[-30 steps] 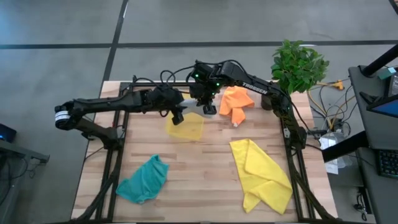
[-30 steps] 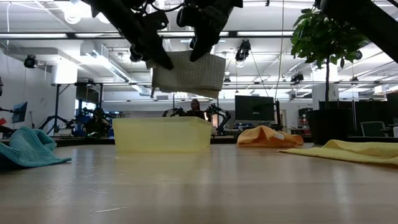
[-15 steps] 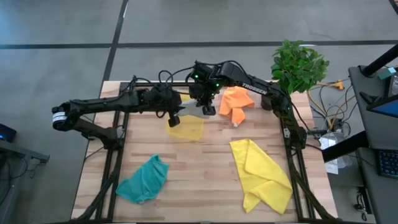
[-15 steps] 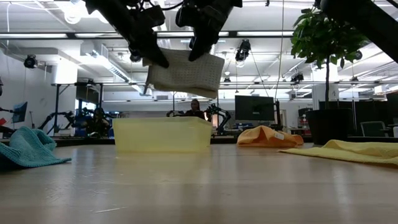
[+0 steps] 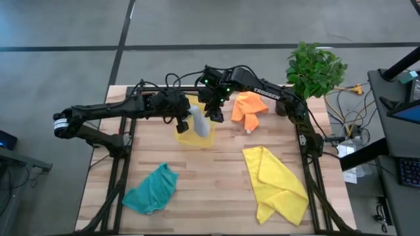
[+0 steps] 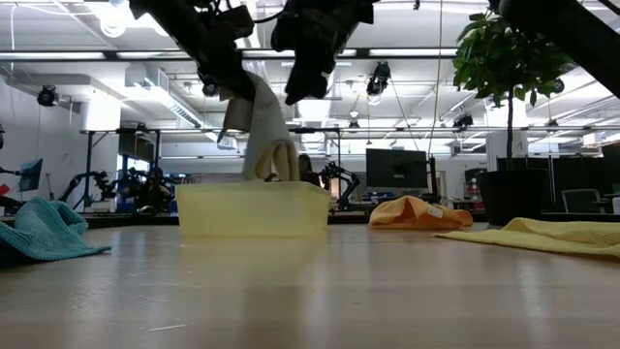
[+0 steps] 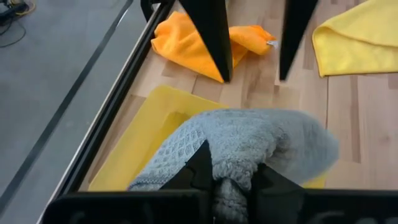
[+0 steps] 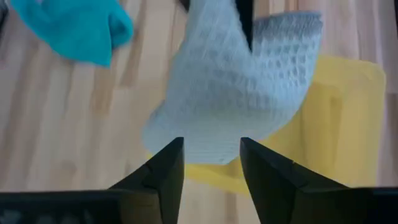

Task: Fold microfiber towels
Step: Put the folded gray microfiber cloth into the yellow bin

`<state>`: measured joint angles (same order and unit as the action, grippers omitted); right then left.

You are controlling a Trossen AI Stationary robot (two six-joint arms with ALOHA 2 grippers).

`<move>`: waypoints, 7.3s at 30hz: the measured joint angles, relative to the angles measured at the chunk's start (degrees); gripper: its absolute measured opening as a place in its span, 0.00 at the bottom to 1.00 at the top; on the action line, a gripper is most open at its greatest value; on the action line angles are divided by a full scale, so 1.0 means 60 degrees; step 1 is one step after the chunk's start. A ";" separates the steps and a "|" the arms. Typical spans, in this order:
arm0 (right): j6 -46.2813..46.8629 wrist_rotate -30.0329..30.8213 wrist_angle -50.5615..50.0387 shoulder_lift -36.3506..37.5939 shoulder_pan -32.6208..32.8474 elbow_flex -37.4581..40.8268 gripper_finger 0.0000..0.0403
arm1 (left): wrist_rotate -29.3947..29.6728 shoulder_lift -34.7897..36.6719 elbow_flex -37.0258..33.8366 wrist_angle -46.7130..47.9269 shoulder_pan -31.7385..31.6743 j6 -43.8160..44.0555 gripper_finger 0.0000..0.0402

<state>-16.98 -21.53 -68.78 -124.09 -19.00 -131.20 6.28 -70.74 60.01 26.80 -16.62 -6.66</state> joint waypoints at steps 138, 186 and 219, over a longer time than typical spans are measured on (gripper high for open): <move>-0.1238 -0.1079 0.1457 -0.1182 -0.1205 0.2277 0.04 | -0.7053 -0.2793 -0.0561 0.0028 -0.4240 -0.0056 0.01; -0.1616 -0.3156 0.1352 -0.1413 -0.1356 0.2432 0.13 | -0.8896 -0.3384 -0.0788 -0.0305 -0.4236 0.2801 0.01; -0.0922 0.1629 0.2215 -0.1402 -0.1360 0.1572 0.48 | -0.4347 -0.3384 -0.0951 -0.1794 -0.4229 0.2752 0.10</move>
<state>-22.51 -11.76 -55.49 -132.51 -27.16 -121.77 -19.80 -91.05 54.30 16.04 -42.00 9.86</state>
